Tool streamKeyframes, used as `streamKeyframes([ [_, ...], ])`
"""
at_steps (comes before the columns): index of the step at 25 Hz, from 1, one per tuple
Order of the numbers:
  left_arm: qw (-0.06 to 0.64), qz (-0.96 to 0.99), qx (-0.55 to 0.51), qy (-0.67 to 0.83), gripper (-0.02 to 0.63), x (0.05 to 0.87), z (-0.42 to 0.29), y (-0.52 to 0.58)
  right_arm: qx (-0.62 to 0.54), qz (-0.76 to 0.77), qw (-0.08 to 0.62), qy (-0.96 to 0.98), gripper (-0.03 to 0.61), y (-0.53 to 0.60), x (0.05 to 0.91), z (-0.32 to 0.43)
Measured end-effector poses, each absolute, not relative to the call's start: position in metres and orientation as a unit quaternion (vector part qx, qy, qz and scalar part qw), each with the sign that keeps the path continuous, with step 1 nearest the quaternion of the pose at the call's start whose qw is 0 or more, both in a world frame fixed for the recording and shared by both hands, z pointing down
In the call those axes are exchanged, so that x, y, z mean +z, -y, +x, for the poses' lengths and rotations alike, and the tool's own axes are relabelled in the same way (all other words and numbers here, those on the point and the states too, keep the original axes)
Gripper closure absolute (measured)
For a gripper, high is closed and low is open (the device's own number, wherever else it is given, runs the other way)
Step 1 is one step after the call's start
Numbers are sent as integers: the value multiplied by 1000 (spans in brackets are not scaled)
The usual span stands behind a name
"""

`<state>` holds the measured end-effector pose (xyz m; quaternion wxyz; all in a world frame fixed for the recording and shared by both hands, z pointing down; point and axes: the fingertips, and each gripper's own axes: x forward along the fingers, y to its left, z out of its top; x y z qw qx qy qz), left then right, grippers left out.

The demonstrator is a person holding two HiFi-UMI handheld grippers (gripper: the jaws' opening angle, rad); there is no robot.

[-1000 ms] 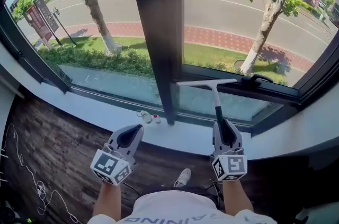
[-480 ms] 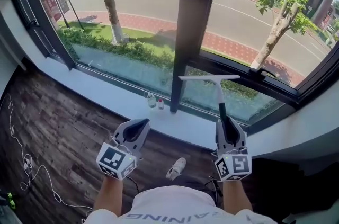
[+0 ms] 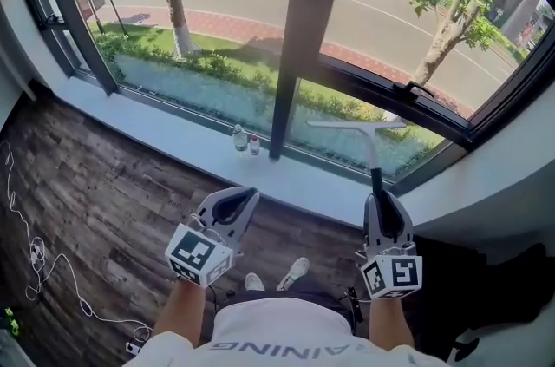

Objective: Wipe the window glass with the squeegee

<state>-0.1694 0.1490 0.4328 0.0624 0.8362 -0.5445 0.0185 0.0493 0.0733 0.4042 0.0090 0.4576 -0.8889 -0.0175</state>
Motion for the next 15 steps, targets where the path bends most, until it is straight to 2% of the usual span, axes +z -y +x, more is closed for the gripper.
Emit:
streamKeyframes([
  [7, 26, 856, 19, 516, 595, 396, -94, -135, -45, 481, -16, 876, 479, -75, 373, 121],
  [15, 23, 869, 18, 494, 597, 388, 3, -128, -28, 512, -35, 858, 479, -70, 371, 234],
])
